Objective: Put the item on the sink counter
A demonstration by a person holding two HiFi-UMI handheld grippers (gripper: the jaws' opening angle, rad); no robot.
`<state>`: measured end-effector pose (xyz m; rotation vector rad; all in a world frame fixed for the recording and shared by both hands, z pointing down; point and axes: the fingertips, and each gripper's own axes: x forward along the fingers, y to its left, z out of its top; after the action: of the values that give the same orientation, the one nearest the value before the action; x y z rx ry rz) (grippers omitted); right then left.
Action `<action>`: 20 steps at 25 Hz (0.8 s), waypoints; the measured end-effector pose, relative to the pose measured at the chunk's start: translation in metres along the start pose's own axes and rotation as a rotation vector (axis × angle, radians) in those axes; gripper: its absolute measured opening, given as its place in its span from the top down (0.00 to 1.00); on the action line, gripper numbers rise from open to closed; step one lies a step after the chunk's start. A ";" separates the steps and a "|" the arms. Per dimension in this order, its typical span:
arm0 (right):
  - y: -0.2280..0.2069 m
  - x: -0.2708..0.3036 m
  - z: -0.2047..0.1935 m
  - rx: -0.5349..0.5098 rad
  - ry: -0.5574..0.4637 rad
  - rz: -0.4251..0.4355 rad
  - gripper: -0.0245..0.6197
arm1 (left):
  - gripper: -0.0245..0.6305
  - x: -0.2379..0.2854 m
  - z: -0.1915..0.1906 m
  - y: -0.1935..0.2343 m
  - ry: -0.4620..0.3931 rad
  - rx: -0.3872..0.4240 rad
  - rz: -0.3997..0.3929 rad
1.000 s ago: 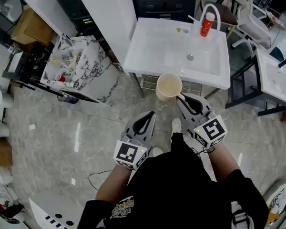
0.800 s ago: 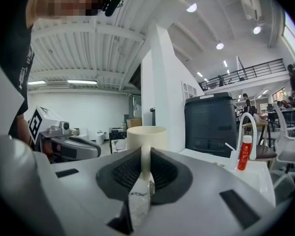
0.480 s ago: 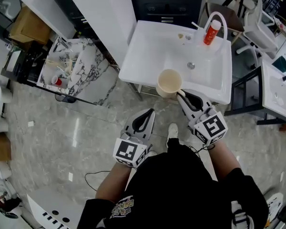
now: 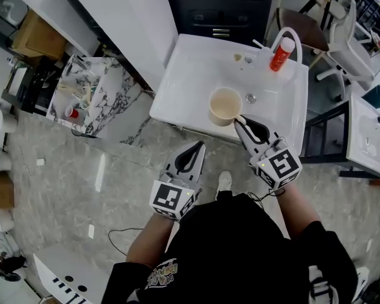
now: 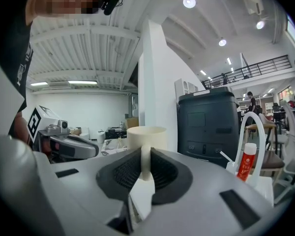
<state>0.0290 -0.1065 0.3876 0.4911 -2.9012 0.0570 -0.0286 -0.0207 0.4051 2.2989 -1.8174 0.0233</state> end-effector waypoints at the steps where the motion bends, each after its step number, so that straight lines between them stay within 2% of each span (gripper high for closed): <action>1: -0.006 0.001 0.000 0.000 0.000 0.002 0.82 | 0.94 0.006 0.001 0.000 -0.001 -0.001 0.004; 9: -0.044 0.009 0.004 -0.008 -0.009 0.025 0.82 | 0.94 0.044 0.010 -0.005 0.000 0.007 0.026; 20: -0.068 0.026 0.006 -0.008 -0.027 0.028 0.82 | 0.94 0.070 0.013 -0.003 0.010 0.018 0.026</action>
<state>0.0264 -0.1789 0.3874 0.4534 -2.9340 0.0433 -0.0101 -0.0896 0.4022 2.2830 -1.8497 0.0560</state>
